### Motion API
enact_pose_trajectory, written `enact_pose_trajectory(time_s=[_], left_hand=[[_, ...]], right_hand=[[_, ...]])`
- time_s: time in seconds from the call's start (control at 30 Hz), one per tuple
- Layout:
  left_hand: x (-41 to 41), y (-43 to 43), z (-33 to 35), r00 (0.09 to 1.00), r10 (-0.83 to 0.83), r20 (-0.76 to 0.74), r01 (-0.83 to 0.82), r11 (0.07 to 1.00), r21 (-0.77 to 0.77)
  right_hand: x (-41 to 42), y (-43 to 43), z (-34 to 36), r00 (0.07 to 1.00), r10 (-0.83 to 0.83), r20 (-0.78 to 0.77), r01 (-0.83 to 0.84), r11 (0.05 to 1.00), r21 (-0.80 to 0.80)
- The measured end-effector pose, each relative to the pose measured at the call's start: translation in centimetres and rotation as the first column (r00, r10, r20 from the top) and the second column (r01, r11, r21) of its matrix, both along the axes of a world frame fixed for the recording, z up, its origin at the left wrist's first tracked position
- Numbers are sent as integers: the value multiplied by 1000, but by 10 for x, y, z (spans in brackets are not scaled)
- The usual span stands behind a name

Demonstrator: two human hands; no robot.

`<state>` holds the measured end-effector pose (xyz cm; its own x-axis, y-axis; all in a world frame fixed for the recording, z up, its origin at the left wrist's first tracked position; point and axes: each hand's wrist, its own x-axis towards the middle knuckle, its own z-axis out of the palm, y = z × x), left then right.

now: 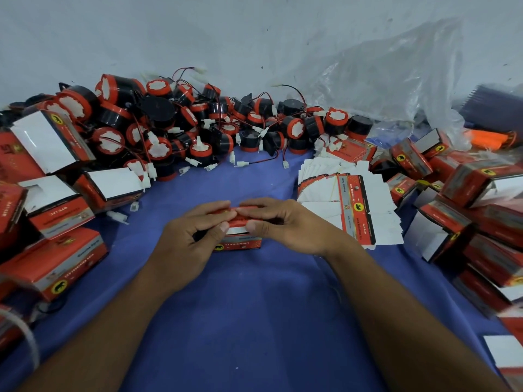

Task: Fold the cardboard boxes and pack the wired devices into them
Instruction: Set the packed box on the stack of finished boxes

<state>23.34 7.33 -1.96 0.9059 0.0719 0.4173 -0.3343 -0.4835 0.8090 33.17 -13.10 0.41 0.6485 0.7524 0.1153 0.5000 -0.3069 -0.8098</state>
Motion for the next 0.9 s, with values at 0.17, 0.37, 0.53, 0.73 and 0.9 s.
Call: enact_pose_trajectory(time_s=[0.17, 0.37, 0.53, 0.73, 0.9], left_hand=[[0, 0, 0, 1000, -23, -3, 23, 999, -41], [-1, 5, -1, 999, -22, 34, 15, 980, 198], [-4, 15, -6, 996, -70, 48, 40, 891, 453], [-4, 14, -12, 995, -52, 82, 6, 874, 486], [-7, 13, -6, 983, 62, 173, -116, 938, 328]], right_hand=[[0, -1, -3, 997, -10, -77, 13, 999, 47], [-1, -2, -1, 991, 47, -128, -39, 997, 65], [-7, 1, 4, 964, -23, 267, 47, 996, -82], [-13, -4, -2, 931, 83, 355, -5, 977, -215], [-13, 2, 1, 933, -66, 353, 67, 998, 8]])
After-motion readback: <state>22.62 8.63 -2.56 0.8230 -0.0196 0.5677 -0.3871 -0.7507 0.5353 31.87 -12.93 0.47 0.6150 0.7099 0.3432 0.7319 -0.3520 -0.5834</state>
